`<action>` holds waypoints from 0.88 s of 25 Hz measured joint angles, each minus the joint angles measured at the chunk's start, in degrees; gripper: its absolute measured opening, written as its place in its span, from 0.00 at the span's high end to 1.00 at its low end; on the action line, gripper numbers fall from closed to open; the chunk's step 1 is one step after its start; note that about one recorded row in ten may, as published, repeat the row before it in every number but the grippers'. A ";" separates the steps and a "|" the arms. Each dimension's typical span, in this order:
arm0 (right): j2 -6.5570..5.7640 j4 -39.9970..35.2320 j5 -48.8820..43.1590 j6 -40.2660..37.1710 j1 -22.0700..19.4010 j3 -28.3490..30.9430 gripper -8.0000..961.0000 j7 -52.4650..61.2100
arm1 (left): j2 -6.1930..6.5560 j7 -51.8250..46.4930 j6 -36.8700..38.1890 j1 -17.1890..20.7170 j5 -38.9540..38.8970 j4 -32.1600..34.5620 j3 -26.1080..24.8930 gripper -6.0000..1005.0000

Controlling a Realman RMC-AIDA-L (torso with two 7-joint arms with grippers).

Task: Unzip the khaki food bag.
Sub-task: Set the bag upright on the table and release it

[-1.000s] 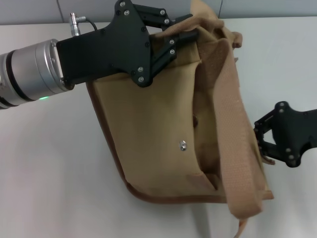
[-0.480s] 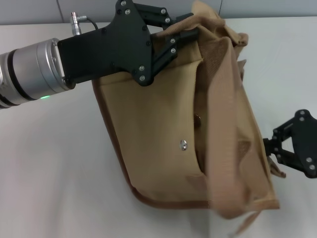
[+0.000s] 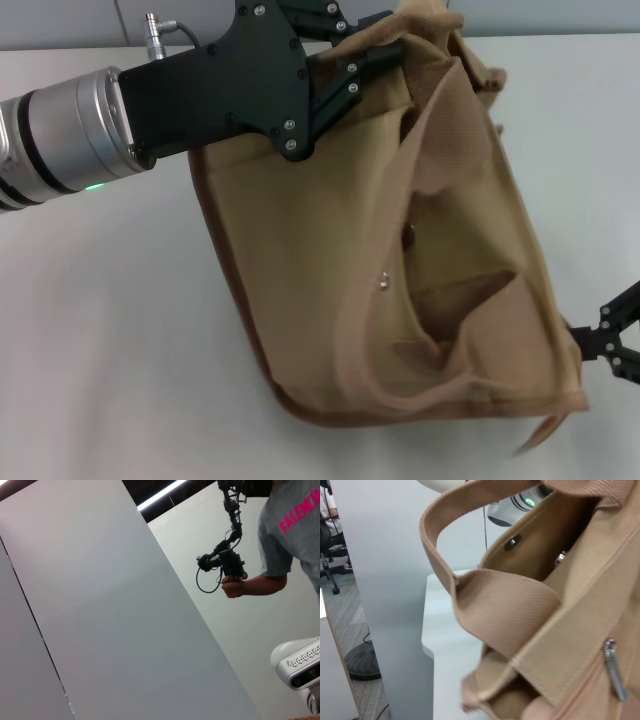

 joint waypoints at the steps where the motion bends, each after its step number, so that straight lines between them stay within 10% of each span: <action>1: 0.01 0.10 -0.20 0.12 -0.03 0.67 0.98 -0.02 | 0.00 0.00 -0.07 -0.04 -0.03 -0.01 0.07 0.83; 10: 0.07 1.81 1.92 1.13 1.94 16.04 0.93 2.26 | 0.04 -0.03 0.22 -0.04 0.05 -0.10 0.27 0.83; 18: 1.03 -3.21 3.35 2.34 3.64 16.99 0.84 3.34 | 0.16 -0.09 0.32 0.14 0.40 -0.09 0.28 0.83; 22: -0.32 -2.86 5.89 3.28 3.51 18.27 0.63 6.64 | 0.17 0.00 0.37 0.35 0.24 0.09 0.25 0.83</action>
